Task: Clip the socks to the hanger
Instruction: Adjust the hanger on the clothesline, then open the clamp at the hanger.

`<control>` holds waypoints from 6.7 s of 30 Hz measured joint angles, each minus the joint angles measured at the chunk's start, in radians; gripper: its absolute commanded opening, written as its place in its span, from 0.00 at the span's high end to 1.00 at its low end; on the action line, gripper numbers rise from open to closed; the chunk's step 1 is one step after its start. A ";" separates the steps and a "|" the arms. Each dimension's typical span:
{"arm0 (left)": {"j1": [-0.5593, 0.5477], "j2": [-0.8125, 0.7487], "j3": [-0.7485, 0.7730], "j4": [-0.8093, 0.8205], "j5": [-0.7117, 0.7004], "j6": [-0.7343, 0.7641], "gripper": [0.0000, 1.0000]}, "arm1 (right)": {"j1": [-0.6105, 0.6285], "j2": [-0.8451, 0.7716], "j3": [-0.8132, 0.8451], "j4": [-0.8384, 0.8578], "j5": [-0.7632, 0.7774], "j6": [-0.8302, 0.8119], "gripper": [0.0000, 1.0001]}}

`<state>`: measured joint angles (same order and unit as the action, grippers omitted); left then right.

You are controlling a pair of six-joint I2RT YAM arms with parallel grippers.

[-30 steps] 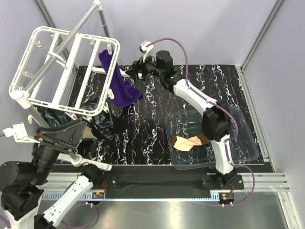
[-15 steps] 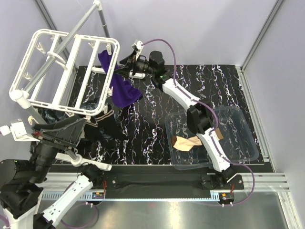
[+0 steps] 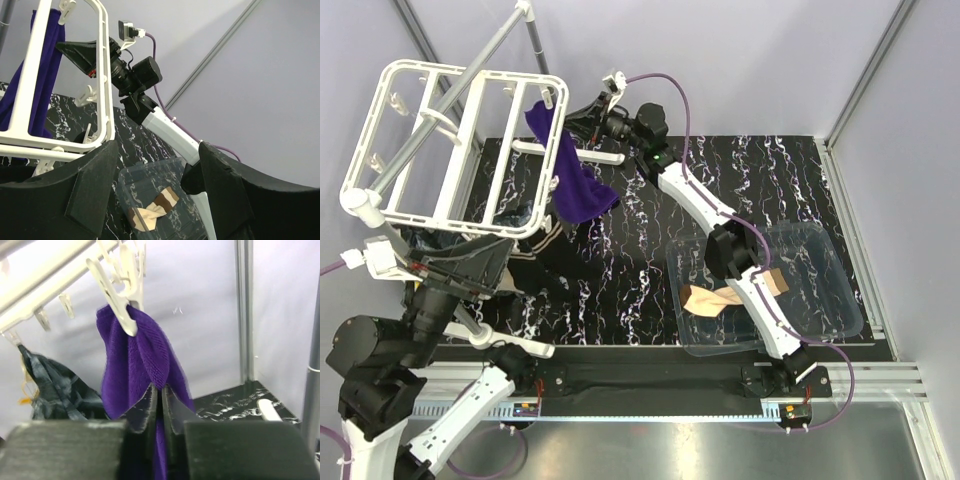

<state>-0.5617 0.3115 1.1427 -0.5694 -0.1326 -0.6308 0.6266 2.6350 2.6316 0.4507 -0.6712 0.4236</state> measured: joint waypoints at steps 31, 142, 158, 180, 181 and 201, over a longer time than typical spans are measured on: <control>0.000 0.090 0.111 -0.146 0.015 -0.238 0.32 | 0.151 -0.892 -1.096 0.077 0.428 -0.133 1.00; 0.000 -0.023 -0.093 -0.087 -0.476 -0.171 0.32 | 0.492 -0.651 -1.046 0.367 0.212 -0.303 0.44; 0.000 -0.025 -0.093 -0.087 -0.469 -0.200 0.32 | 0.492 -0.636 -1.015 0.367 0.182 -0.245 0.66; 0.000 -0.032 -0.037 -0.077 -0.282 -0.405 0.34 | 0.493 -0.725 -0.991 -0.032 0.328 -0.256 1.00; 0.000 -0.022 -0.037 -0.074 -0.264 -0.423 0.33 | 0.493 -0.738 -0.986 -0.069 0.343 -0.263 1.00; 0.000 0.129 -0.056 -0.060 -0.211 -0.469 0.29 | 0.493 -0.865 -0.874 -0.554 0.446 -0.367 1.00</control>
<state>-0.5617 0.4408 1.0866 -0.6296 -0.3439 -1.0996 1.1194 1.7702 1.7580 -0.1032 -0.2253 0.0563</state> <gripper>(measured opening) 0.735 0.261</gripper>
